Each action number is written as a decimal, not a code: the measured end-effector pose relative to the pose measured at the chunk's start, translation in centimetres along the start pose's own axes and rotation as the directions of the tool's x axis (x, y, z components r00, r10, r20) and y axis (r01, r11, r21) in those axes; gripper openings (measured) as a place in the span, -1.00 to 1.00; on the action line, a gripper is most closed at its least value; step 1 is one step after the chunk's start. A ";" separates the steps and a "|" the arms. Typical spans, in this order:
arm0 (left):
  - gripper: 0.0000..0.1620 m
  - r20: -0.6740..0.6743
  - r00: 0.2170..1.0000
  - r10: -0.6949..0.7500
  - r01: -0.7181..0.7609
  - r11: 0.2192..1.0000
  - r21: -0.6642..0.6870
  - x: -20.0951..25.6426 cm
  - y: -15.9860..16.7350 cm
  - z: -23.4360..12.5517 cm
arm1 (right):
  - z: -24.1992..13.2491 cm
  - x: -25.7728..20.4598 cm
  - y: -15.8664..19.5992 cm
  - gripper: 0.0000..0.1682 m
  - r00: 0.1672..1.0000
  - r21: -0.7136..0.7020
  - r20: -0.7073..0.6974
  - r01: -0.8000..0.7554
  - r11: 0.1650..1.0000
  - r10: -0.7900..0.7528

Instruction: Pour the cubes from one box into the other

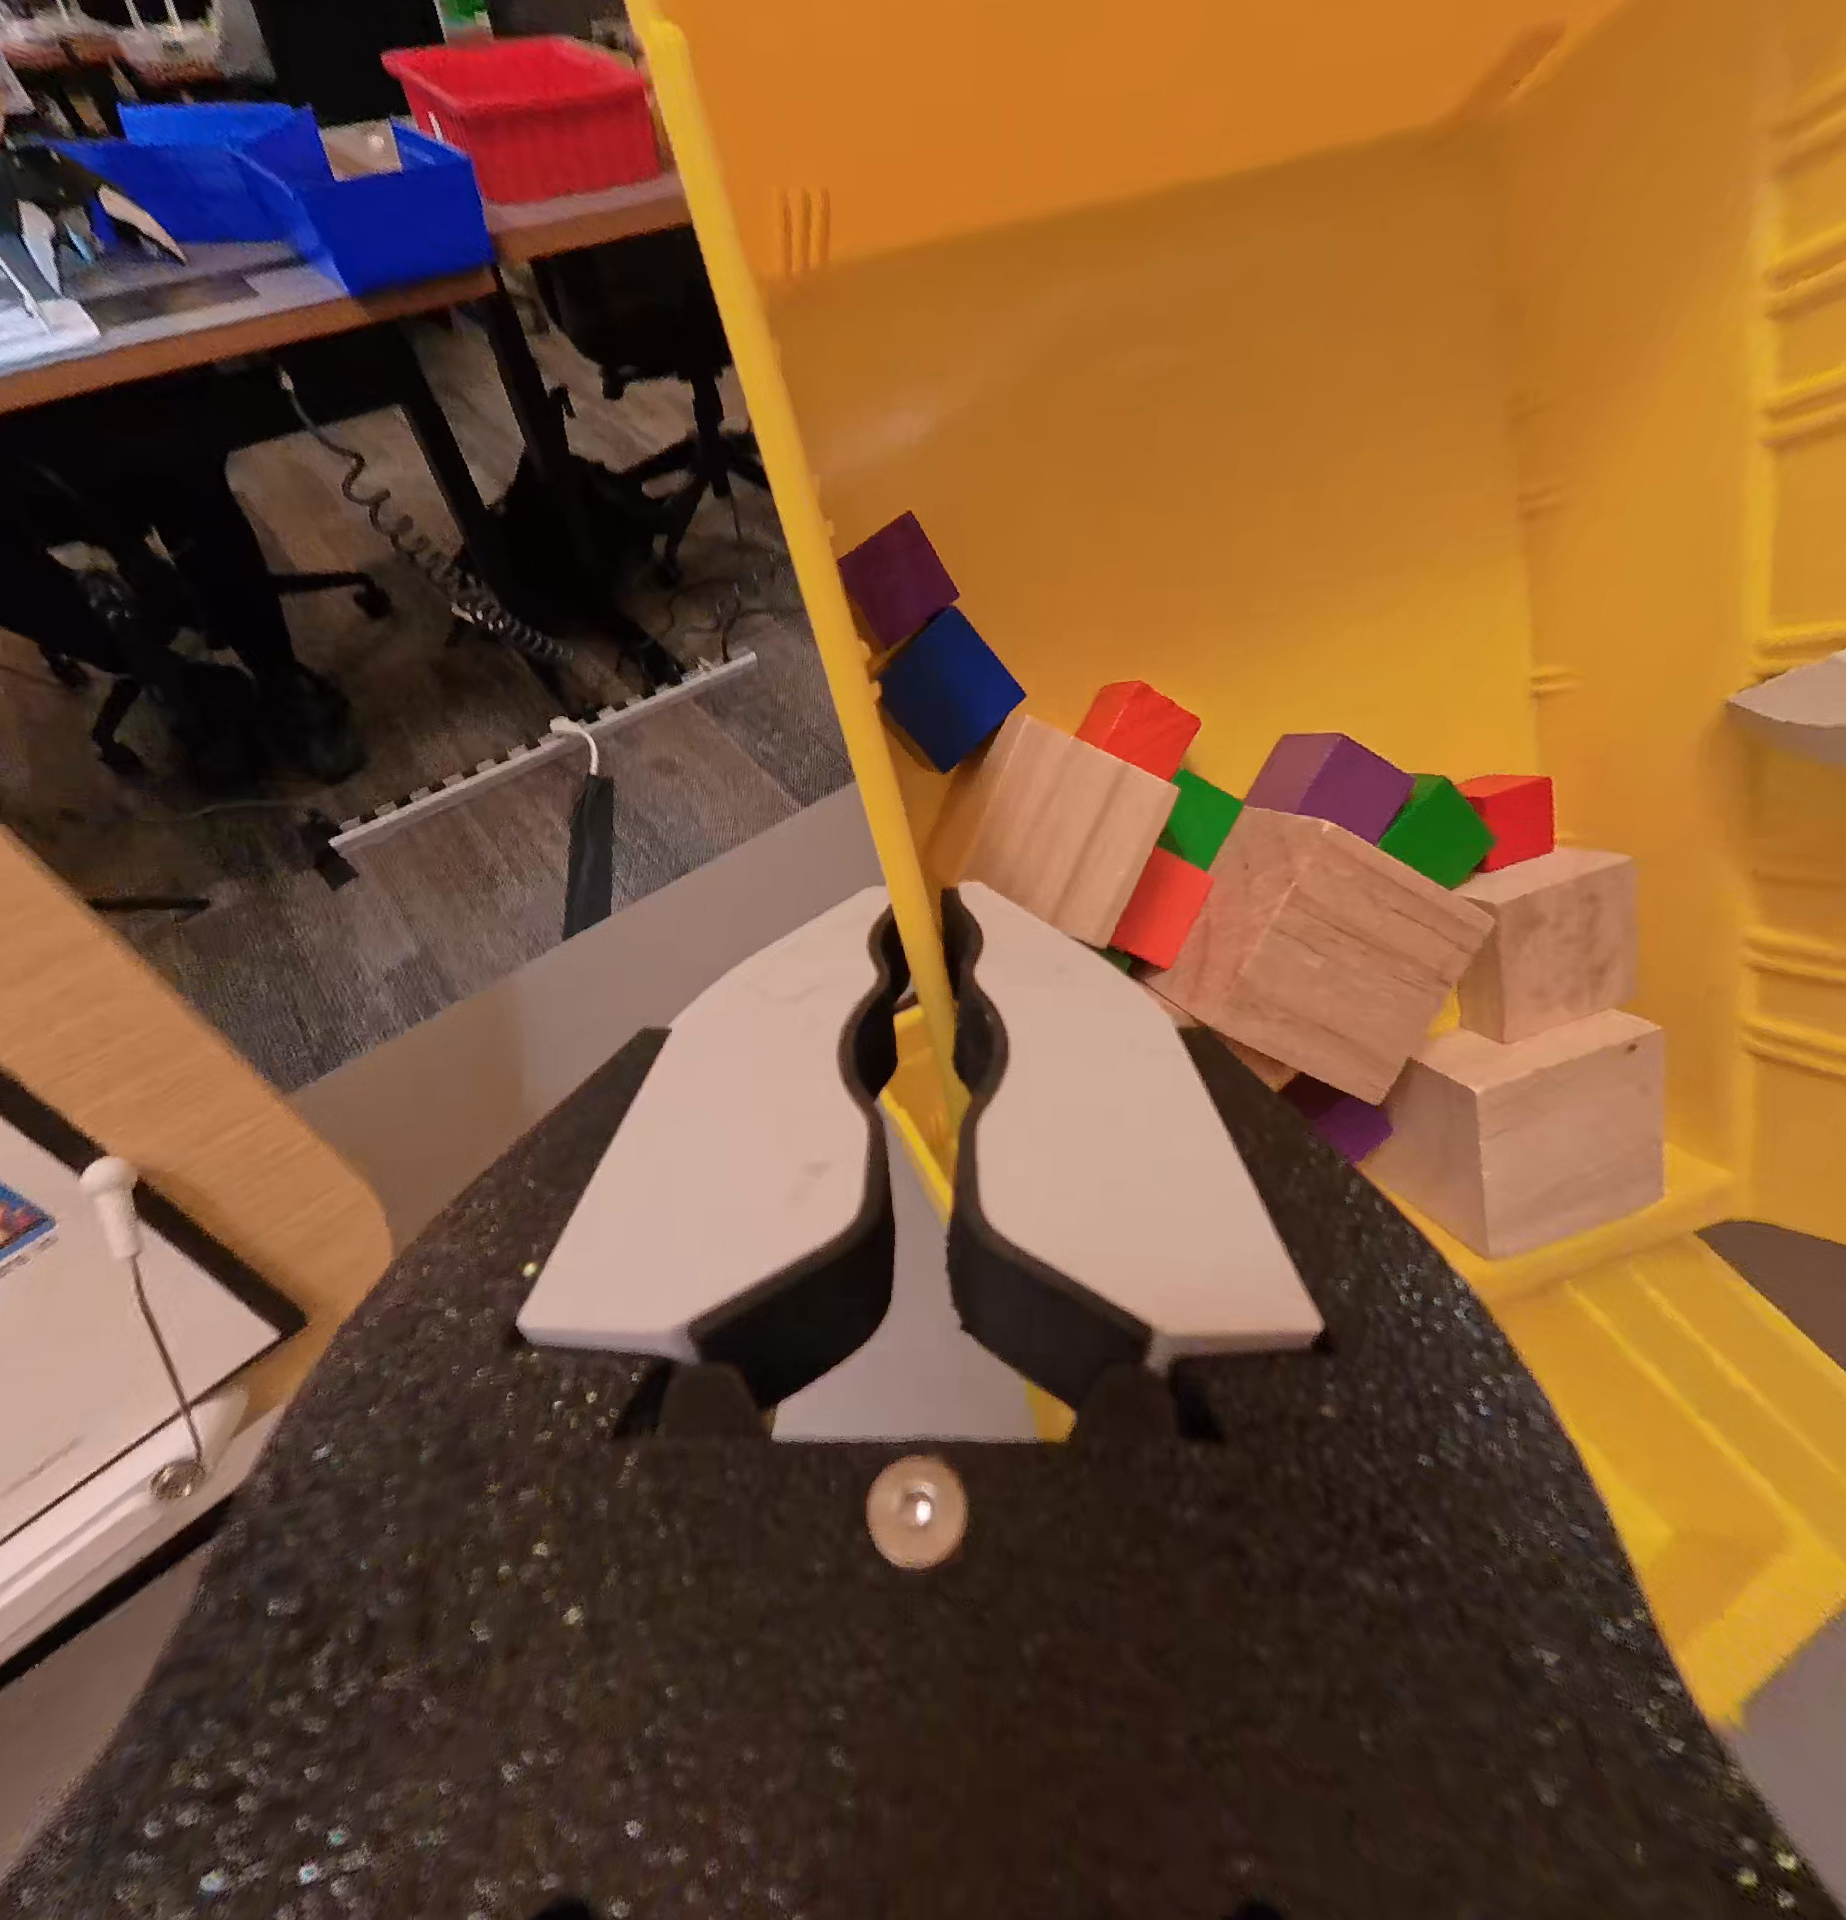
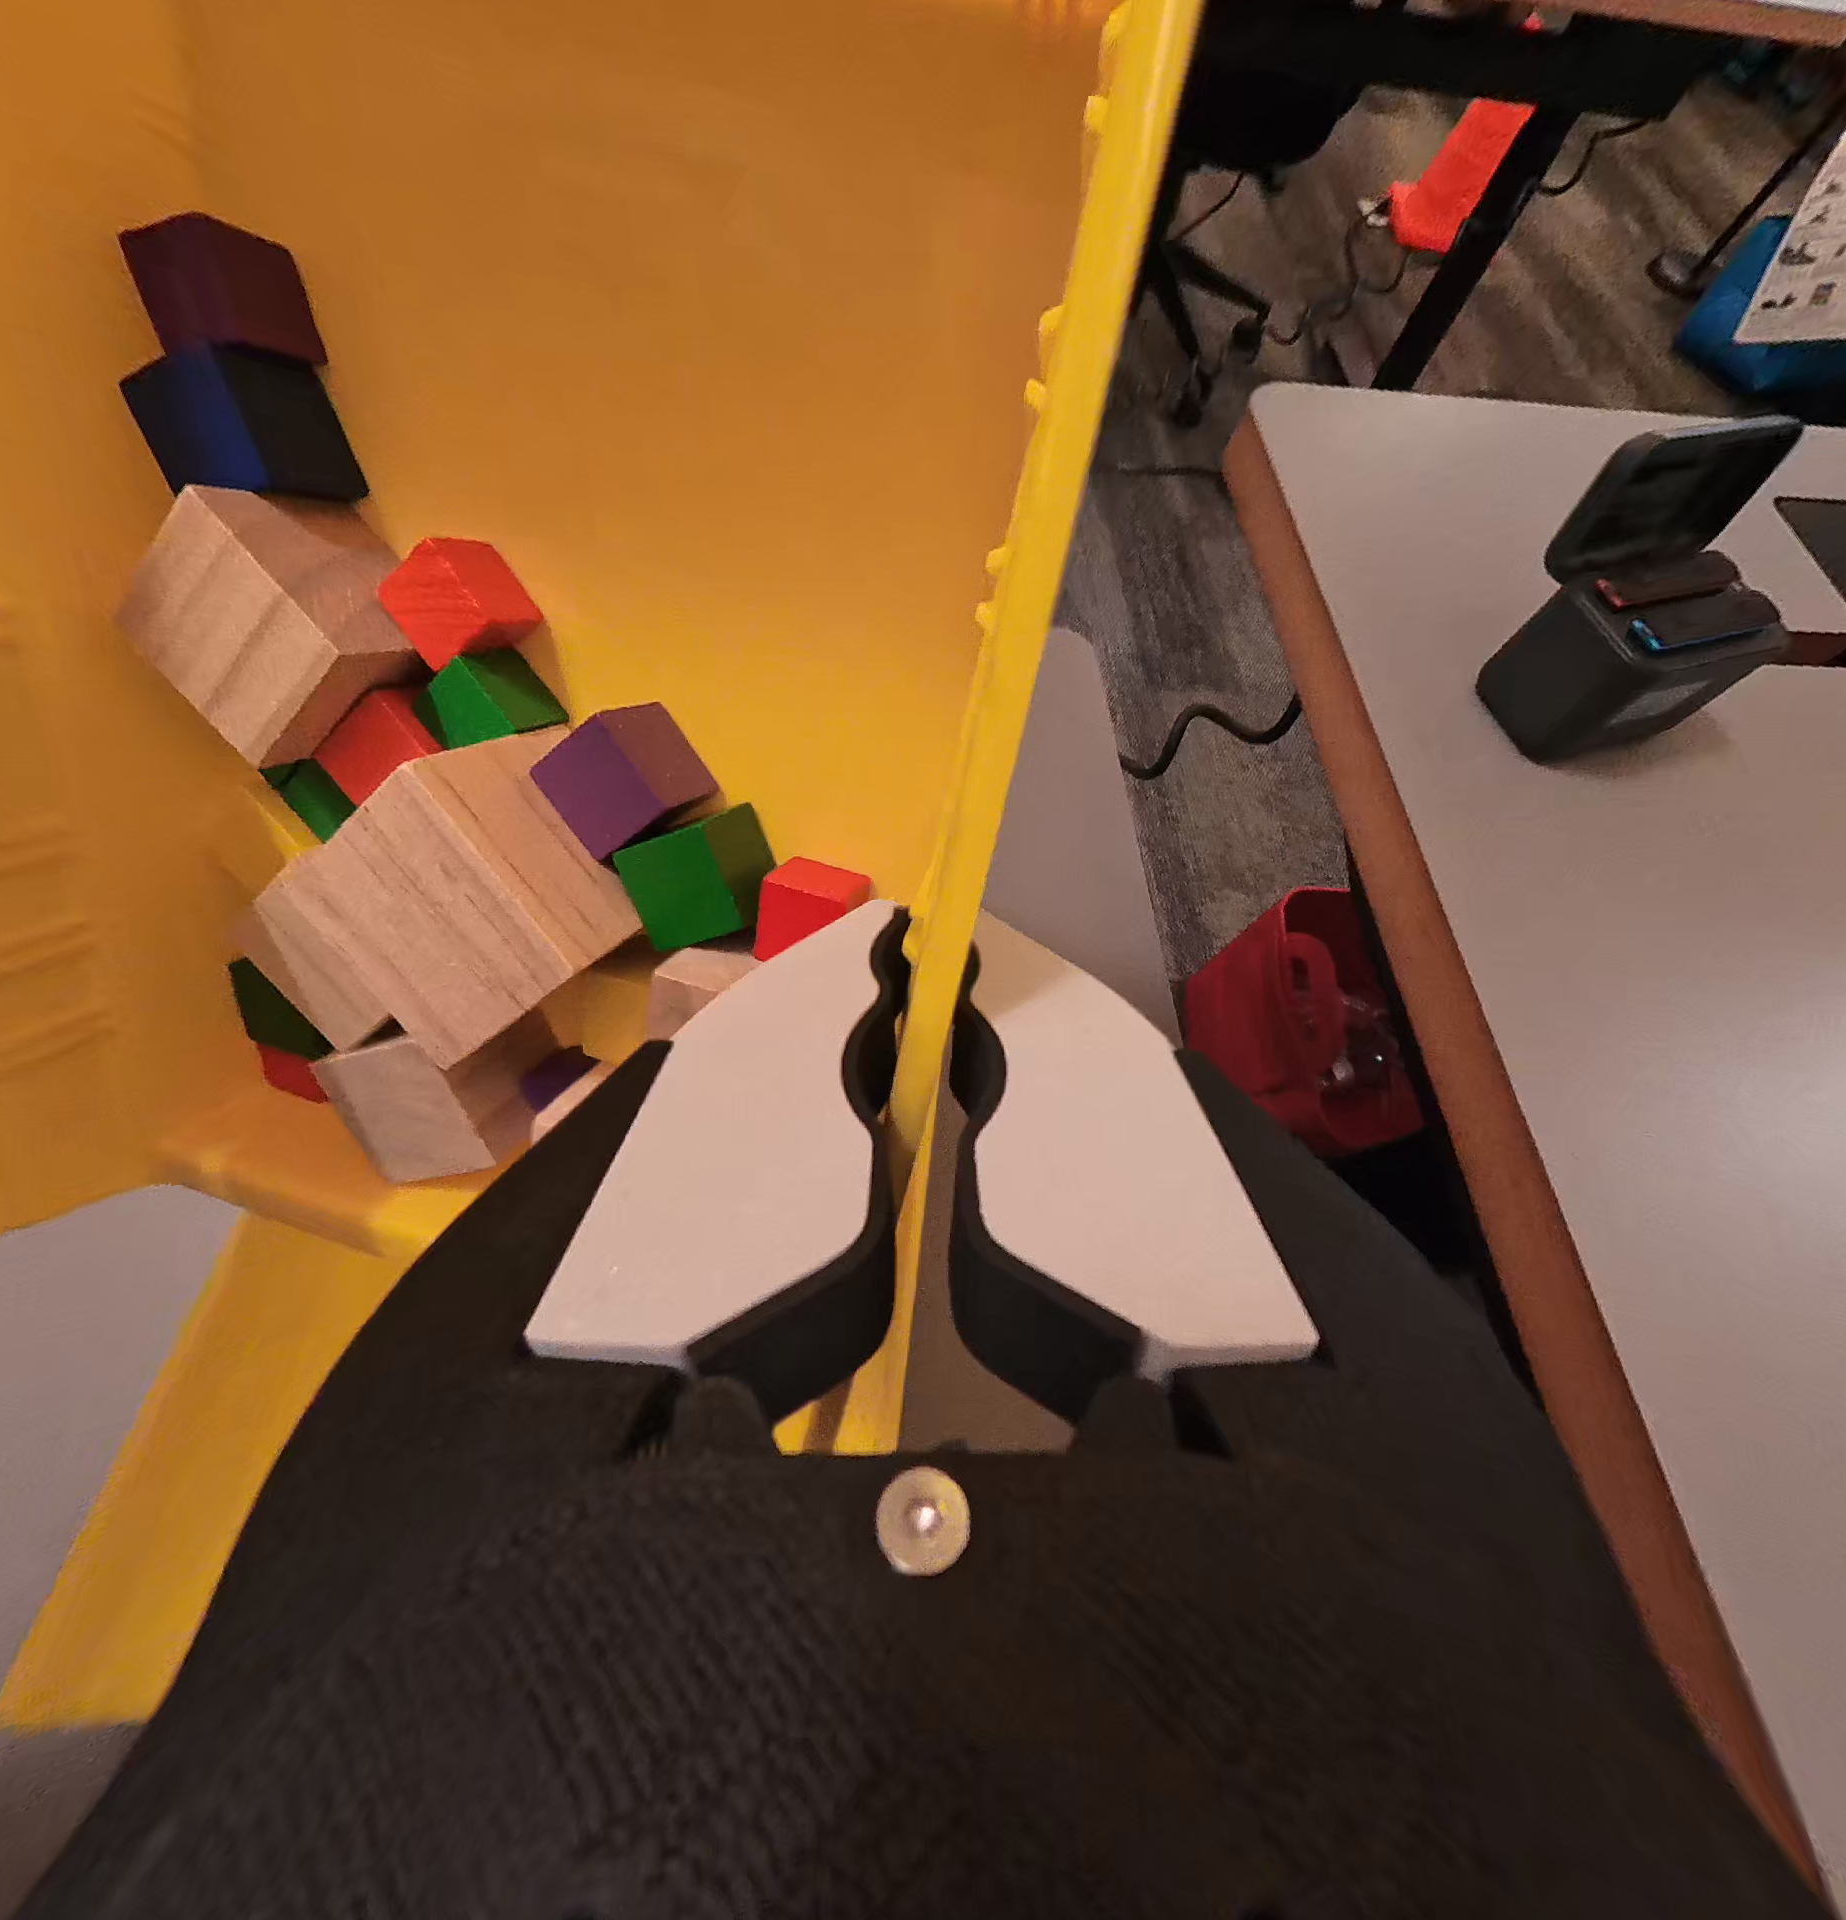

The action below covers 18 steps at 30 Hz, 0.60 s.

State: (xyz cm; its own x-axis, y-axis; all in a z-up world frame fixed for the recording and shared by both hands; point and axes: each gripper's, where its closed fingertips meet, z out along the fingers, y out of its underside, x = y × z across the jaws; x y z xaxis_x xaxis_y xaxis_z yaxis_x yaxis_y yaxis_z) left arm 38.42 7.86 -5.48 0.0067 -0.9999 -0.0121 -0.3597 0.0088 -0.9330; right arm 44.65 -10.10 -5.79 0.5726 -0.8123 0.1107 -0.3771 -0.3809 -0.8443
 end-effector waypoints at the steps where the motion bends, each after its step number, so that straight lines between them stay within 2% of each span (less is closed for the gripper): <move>1: -0.94 0.007 1.000 0.007 -0.007 1.000 0.019 0.1 0.0 0.4 | 0.2 0.3 -0.1 -0.93 1.000 0.026 -0.005 -0.014 1.000 0.015; 10: -0.94 -0.003 0.999 0.039 -0.037 0.969 0.245 1.4 -1.2 1.7 | 0.4 2.4 -1.1 -0.93 0.999 0.260 -0.046 -0.002 0.966 0.014; 14: -0.94 -0.017 0.999 0.037 -0.029 0.944 0.329 2.2 -1.7 1.7 | -0.2 3.3 -1.7 -0.91 0.995 0.363 -0.013 -0.088 0.928 0.099; 18: -0.94 0.004 0.999 0.050 -0.048 0.925 0.376 2.5 -2.0 1.7 | -0.2 3.5 -1.6 -0.91 0.998 0.408 -0.018 -0.040 0.912 0.053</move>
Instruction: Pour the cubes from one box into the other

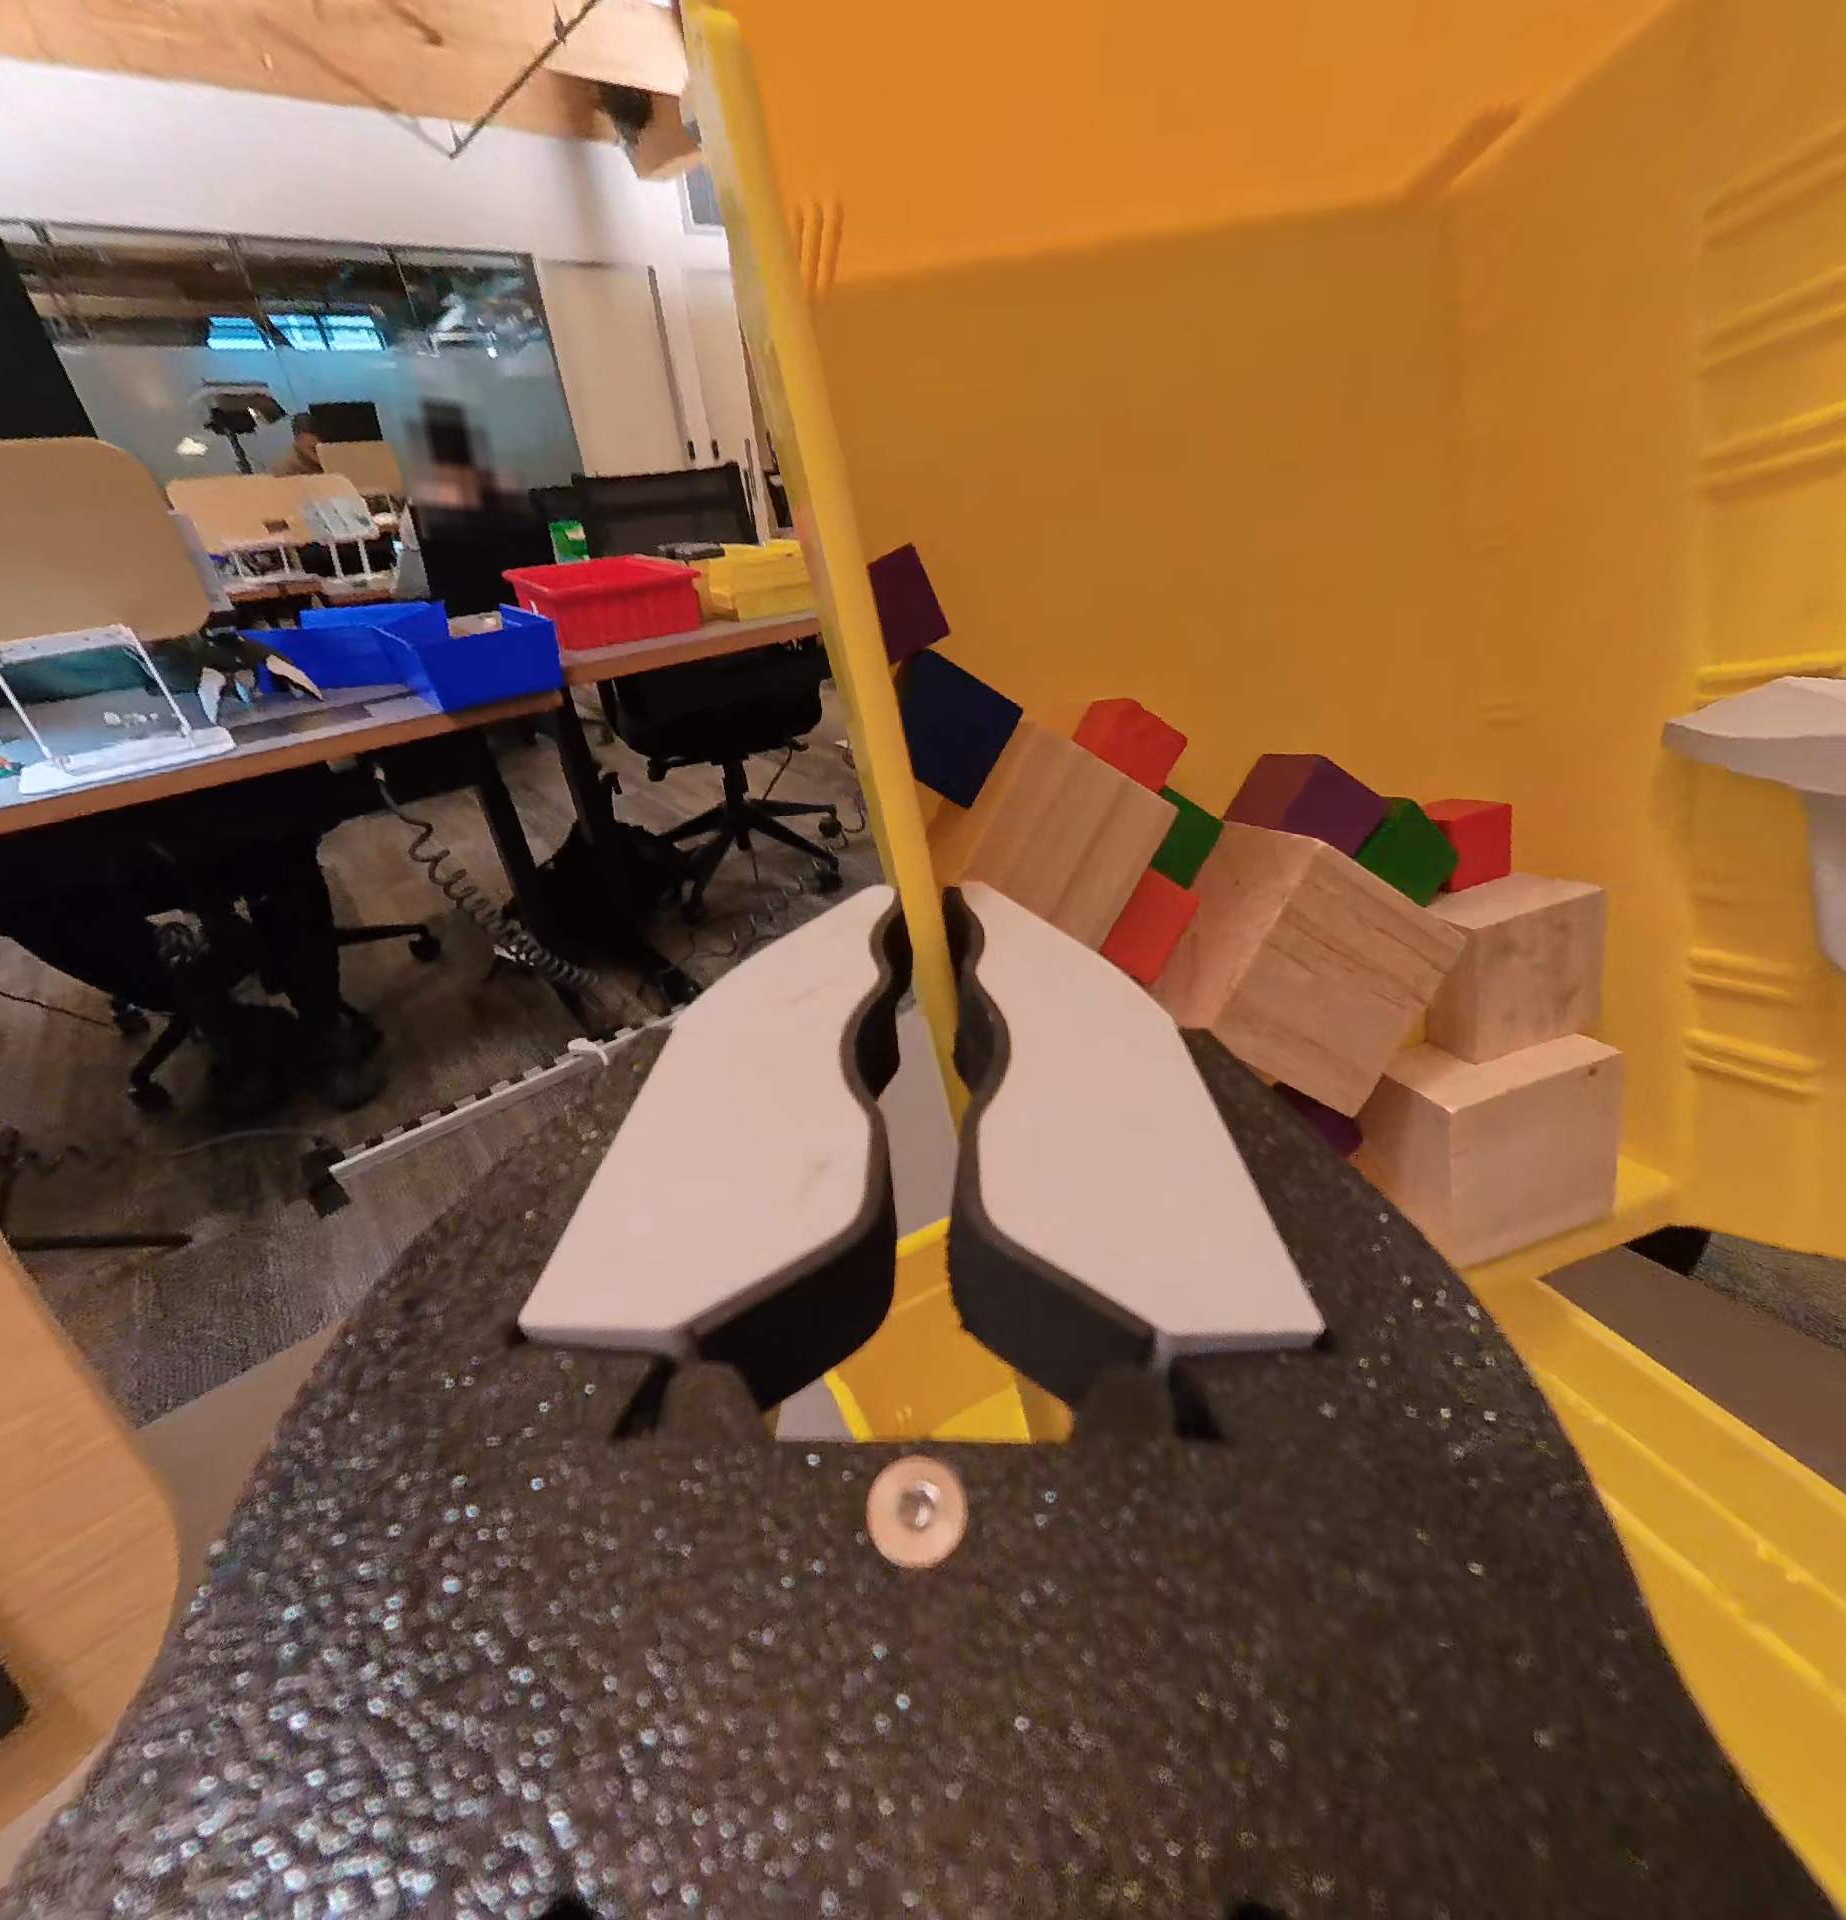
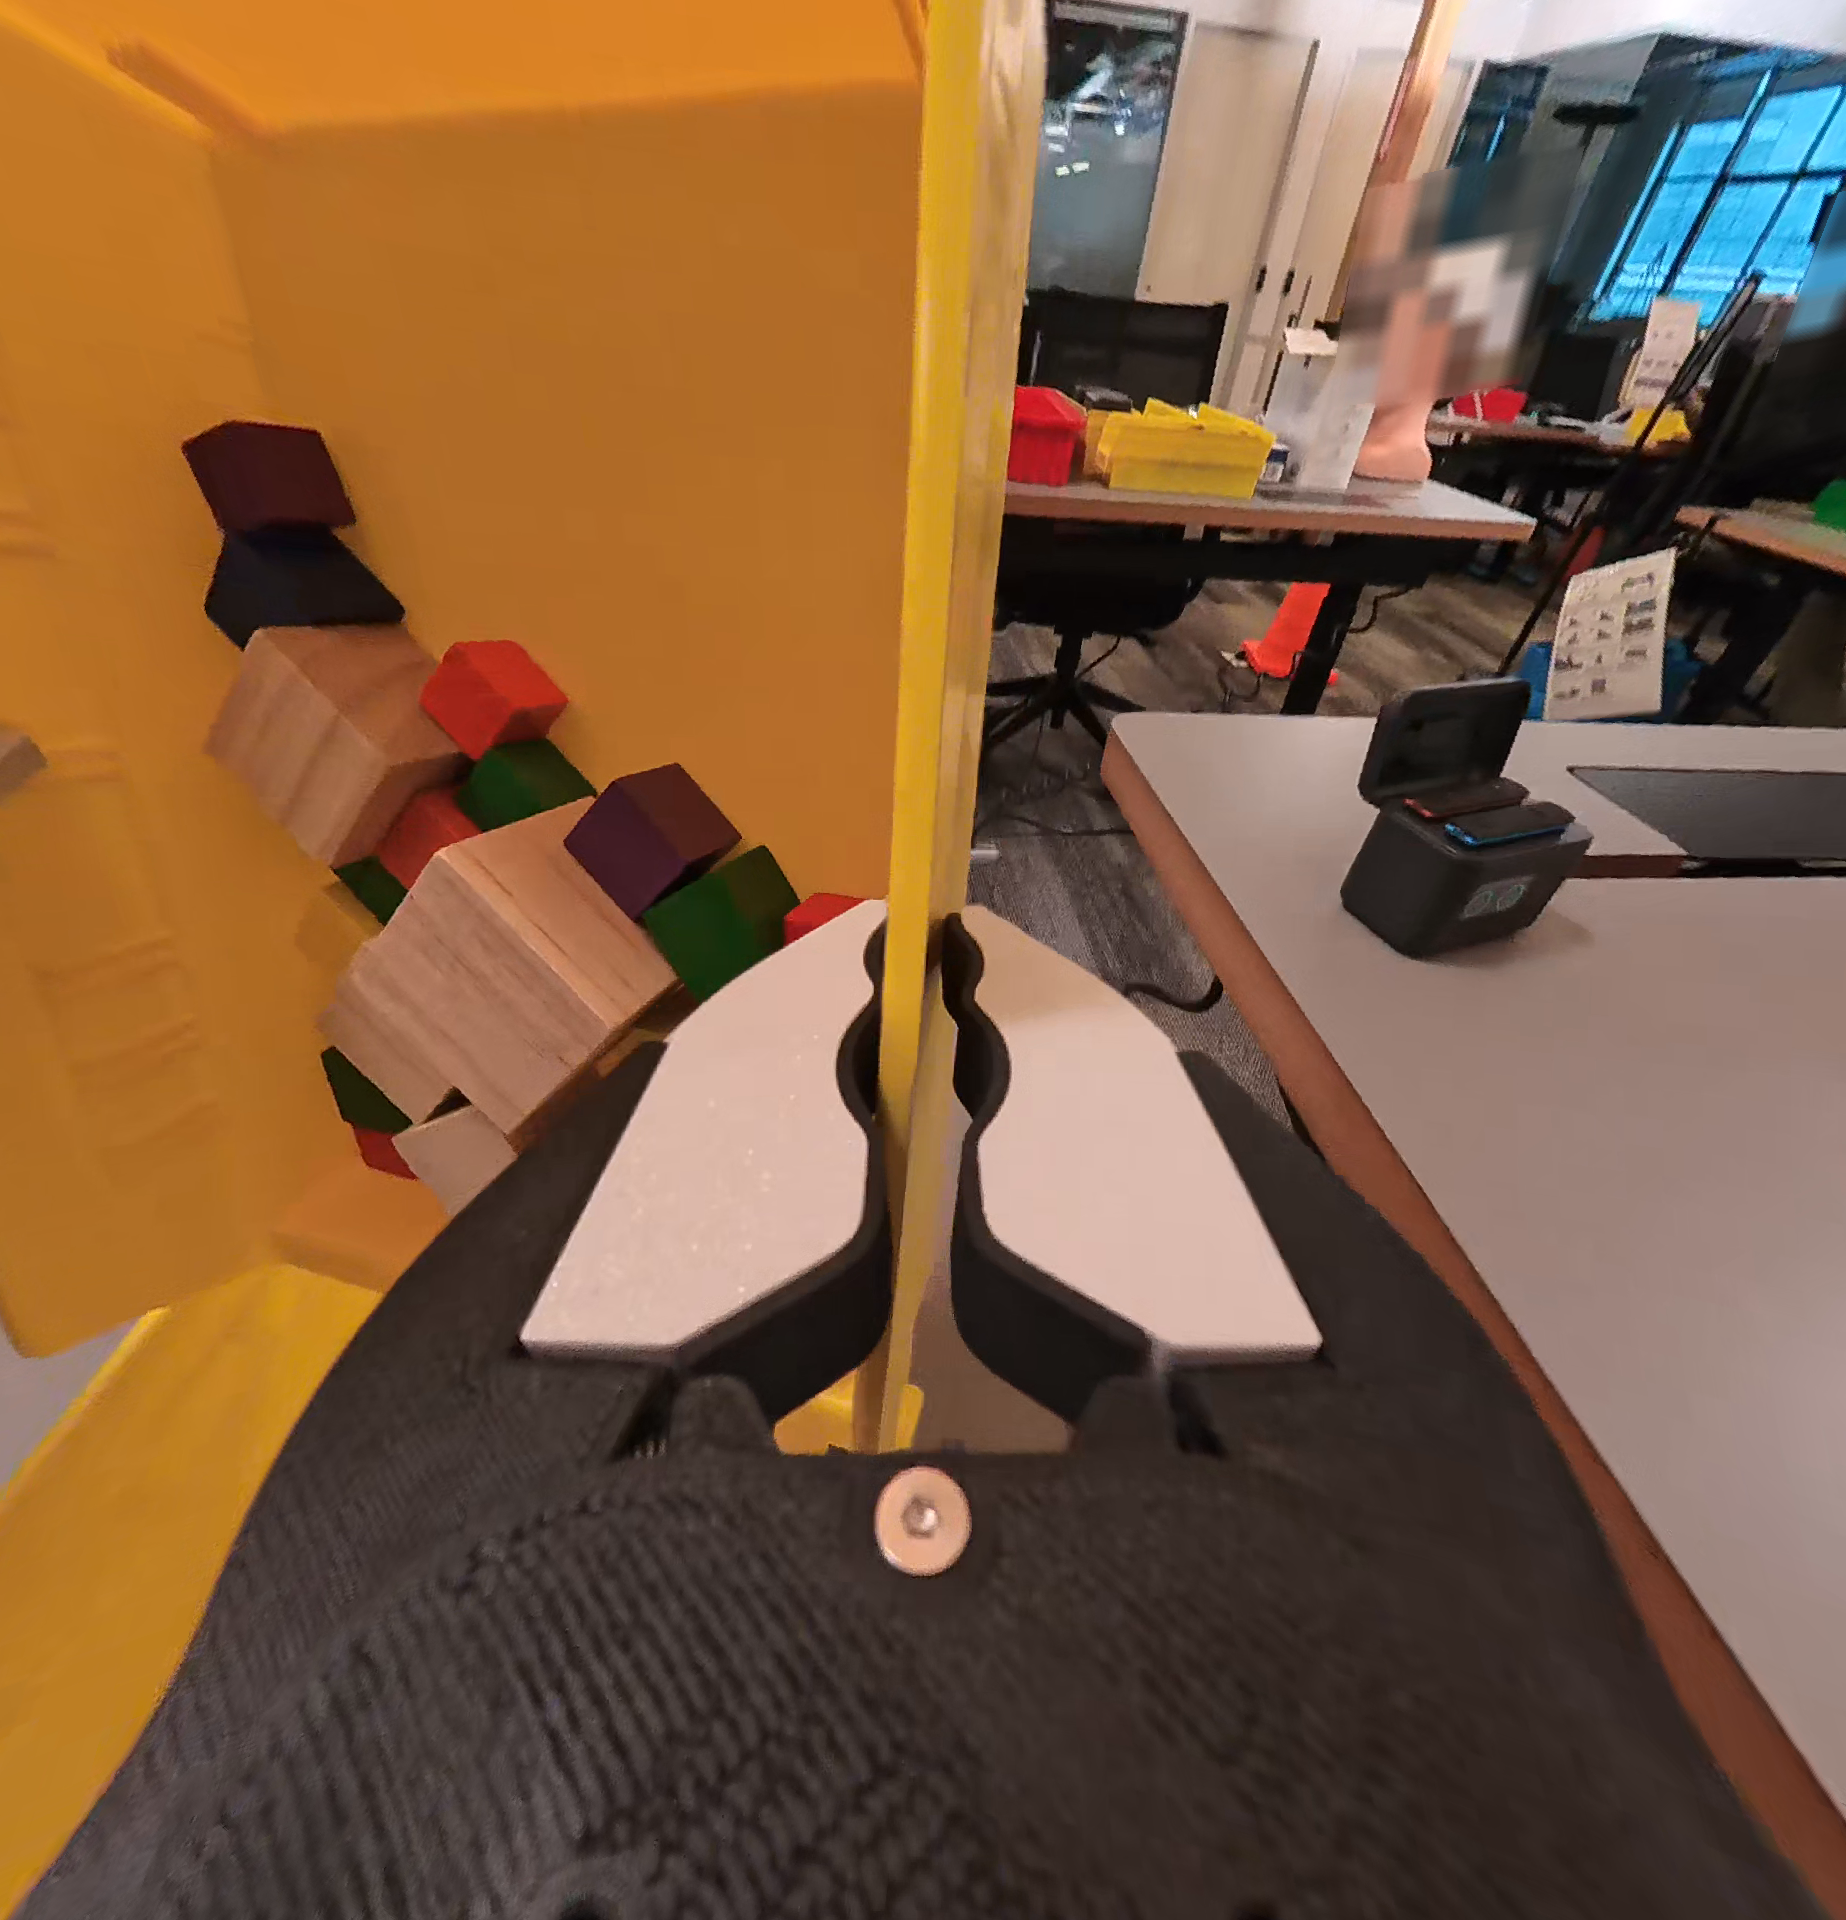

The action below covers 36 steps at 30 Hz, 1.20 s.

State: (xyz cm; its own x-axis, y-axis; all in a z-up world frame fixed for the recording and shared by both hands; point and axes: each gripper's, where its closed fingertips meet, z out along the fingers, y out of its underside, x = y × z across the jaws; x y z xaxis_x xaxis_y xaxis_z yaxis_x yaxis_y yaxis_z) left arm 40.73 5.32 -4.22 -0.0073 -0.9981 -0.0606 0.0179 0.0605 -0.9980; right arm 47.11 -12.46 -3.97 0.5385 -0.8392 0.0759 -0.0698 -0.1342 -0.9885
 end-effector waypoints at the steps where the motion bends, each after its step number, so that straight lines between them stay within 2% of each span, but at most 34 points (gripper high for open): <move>1: -0.94 0.001 1.000 0.000 0.000 1.000 0.017 0.0 -0.1 -0.1 | 0.0 0.0 0.1 -0.91 1.000 0.015 0.007 -0.001 1.000 0.001; 12: -0.94 0.077 0.985 0.154 -0.161 0.982 0.096 -0.1 -1.2 -0.5 | 1.1 -0.2 0.6 -0.91 0.995 0.123 0.063 -0.088 0.988 0.081; 22: -0.94 0.102 0.978 0.182 -0.195 0.971 0.139 -0.7 -2.1 -0.7 | 2.2 -0.6 0.3 -0.91 0.991 0.182 0.096 -0.112 0.977 0.096; 26: -0.94 0.114 0.975 0.193 -0.208 0.969 0.137 -0.5 -2.0 -0.6 | 2.7 -0.5 0.8 -0.93 0.996 0.153 0.077 -0.063 0.986 0.052; 36: -0.94 0.113 0.973 0.202 -0.216 0.966 0.139 -0.2 -1.8 0.2 | 3.1 0.2 0.9 -0.92 0.991 0.160 0.090 -0.112 0.981 0.099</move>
